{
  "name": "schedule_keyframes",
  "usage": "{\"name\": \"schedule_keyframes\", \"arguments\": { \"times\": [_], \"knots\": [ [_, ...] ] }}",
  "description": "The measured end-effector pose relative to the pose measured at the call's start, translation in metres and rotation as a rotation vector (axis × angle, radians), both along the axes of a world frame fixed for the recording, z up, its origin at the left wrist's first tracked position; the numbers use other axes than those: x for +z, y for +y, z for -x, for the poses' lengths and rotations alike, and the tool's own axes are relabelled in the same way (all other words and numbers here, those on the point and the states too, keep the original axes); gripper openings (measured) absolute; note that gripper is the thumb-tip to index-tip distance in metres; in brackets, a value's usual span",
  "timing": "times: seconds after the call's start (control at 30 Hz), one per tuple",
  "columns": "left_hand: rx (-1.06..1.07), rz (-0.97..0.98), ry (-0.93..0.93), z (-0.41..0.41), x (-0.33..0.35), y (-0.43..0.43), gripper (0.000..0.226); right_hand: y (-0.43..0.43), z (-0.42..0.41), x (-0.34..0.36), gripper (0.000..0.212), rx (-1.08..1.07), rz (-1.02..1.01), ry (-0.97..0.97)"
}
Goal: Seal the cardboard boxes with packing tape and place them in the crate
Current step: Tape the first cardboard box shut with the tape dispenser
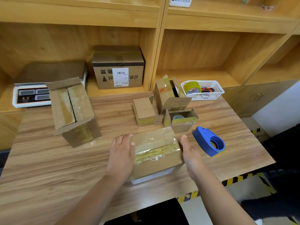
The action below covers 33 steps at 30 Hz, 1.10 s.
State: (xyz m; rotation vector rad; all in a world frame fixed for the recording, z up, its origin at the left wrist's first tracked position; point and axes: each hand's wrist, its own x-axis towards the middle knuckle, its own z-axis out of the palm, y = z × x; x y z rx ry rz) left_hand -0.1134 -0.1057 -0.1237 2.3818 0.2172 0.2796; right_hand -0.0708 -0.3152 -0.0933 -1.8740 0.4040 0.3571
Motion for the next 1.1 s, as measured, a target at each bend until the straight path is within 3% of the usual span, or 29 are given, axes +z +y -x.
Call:
{"name": "schedule_keyframes", "arguments": {
  "times": [0.2, 0.33, 0.4, 0.5, 0.67, 0.77, 0.87, 0.93, 1.03, 1.1],
  "knots": [
    [0.169, 0.177, 0.013, 0.030, -0.011, 0.039, 0.036, 0.025, 0.002, 0.018, 0.020, 0.129, -0.086, -0.047],
    [0.259, 0.272, 0.001, 0.048, -0.021, 0.051, 0.049, 0.042, 0.008, 0.017, 0.076, 0.138, 0.050, 0.016],
    [0.288, 0.302, -0.015, 0.055, -0.024, 0.055, 0.067, 0.053, 0.013, 0.015, 0.082, 0.210, 0.083, 0.065],
    [0.297, 0.250, 0.029, 0.069, -0.033, 0.057, 0.081, 0.069, 0.016, 0.018, 0.092, 0.301, 0.118, -0.065],
    [0.206, 0.255, 0.054, 0.080, -0.035, 0.046, 0.093, 0.091, 0.007, 0.023, 0.116, 0.550, 0.483, -0.296],
    [0.121, 0.256, 0.108, 0.090, -0.036, 0.047, 0.107, 0.089, 0.004, 0.023, 0.122, 0.664, 0.585, -0.395],
    [-0.045, 0.168, 0.082, 0.104, -0.034, 0.055, 0.102, 0.084, 0.005, 0.026, 0.134, 0.824, 0.658, -0.412],
    [-0.117, 0.209, 0.062, 0.110, -0.025, 0.060, 0.097, 0.081, 0.012, 0.027, 0.139, 0.930, 0.687, -0.424],
    [-0.030, 0.351, -0.052, 0.104, -0.001, 0.063, 0.084, 0.075, 0.019, 0.026, 0.141, 1.031, 0.745, -0.440],
    [-0.034, 0.302, -0.146, 0.088, 0.017, 0.061, 0.065, 0.072, 0.020, 0.025, 0.142, 1.076, 0.811, -0.458]
  ]
}}
